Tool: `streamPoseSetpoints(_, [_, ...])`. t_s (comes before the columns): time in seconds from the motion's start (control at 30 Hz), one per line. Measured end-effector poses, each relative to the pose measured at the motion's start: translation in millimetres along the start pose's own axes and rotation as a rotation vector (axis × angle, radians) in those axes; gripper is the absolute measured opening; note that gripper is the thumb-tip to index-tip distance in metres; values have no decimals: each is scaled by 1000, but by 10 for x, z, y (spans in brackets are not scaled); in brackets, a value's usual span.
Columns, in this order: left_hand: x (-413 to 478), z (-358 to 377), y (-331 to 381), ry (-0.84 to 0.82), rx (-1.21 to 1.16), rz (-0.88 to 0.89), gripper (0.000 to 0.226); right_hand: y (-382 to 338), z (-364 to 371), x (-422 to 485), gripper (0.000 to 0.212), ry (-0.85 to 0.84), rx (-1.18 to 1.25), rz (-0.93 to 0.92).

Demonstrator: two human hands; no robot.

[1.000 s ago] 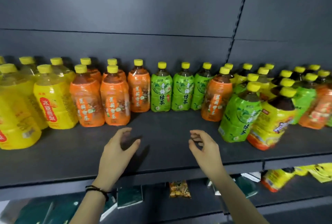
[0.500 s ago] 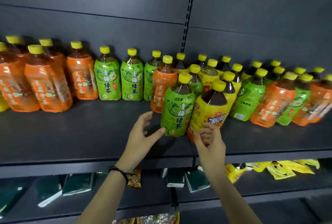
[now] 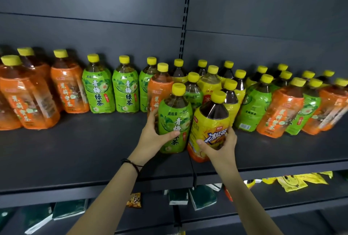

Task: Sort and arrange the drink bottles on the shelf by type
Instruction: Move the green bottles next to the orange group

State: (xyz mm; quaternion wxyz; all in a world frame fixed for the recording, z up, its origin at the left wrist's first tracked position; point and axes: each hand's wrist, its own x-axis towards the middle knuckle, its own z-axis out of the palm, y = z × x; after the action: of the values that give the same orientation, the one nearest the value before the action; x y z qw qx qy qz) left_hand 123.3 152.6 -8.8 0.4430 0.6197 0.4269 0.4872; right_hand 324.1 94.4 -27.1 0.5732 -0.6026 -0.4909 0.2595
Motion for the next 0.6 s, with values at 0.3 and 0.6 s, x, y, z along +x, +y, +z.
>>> streamPoseSetpoints(0.3, [-11,-435,-62,133,-2,-22,94,44,92,-16,98,56,38,12])
streamPoseSetpoints(0.6, [-200,-854,-95,189,26,-6,96,-6,138,-58,91,132,39,-27])
